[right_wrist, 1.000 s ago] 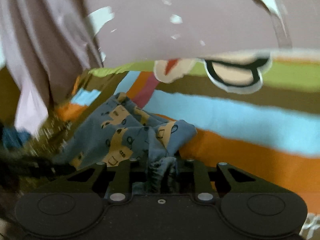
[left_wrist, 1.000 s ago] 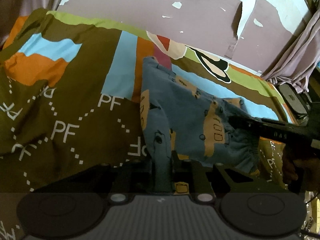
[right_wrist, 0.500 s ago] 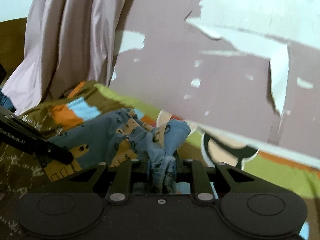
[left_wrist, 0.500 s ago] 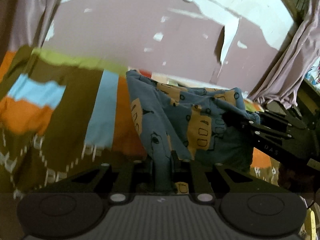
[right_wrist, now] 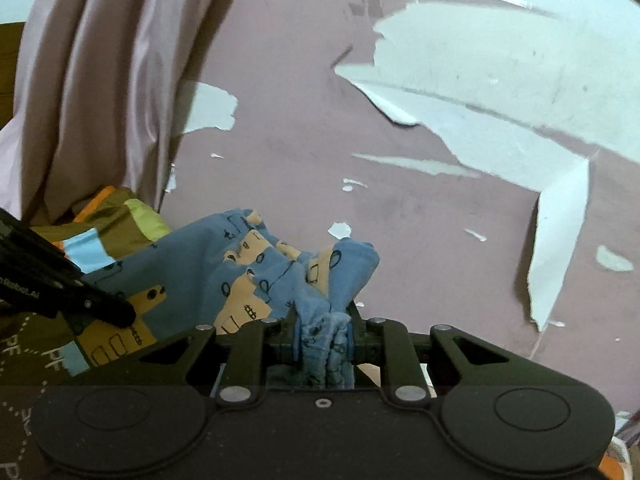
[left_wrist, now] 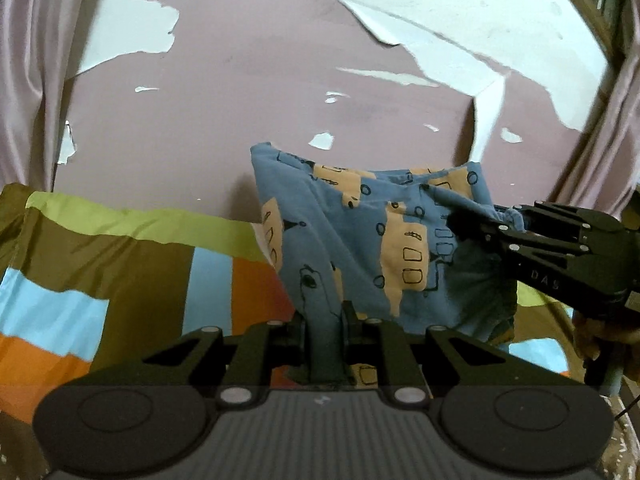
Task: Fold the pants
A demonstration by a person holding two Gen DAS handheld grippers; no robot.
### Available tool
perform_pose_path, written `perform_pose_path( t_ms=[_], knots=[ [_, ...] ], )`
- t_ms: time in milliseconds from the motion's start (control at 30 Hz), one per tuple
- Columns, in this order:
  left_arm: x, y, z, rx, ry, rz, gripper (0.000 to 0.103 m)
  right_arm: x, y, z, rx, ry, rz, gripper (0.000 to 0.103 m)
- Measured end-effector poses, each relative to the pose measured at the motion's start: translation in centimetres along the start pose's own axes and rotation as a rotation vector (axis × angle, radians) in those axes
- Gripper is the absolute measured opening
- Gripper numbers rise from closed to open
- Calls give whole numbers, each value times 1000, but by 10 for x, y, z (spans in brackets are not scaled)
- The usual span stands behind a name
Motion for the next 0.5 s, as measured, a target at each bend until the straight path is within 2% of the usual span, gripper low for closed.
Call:
perform_pose_path(
  t_ms=[233, 333, 500],
  knots=[
    [10, -39, 20, -30, 36, 49, 17, 25, -47, 0, -25, -48, 98, 21],
    [19, -55, 31, -53, 74, 100, 17, 42, -62, 4, -31, -49, 148, 21],
    [28, -59, 39, -36, 73, 96, 18, 56, -68, 0, -35, -94, 152, 21]
  ],
)
Point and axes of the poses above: each gripper's, at about its wrist camera, not at the fingertips, and y roughly against the way its jaws point, z to its left, x to its underside, the point moved 1 cm from there along -y, roughly the way its jaws point, and after that the axes turned 5 degrees about y, right-handed, at the moved point
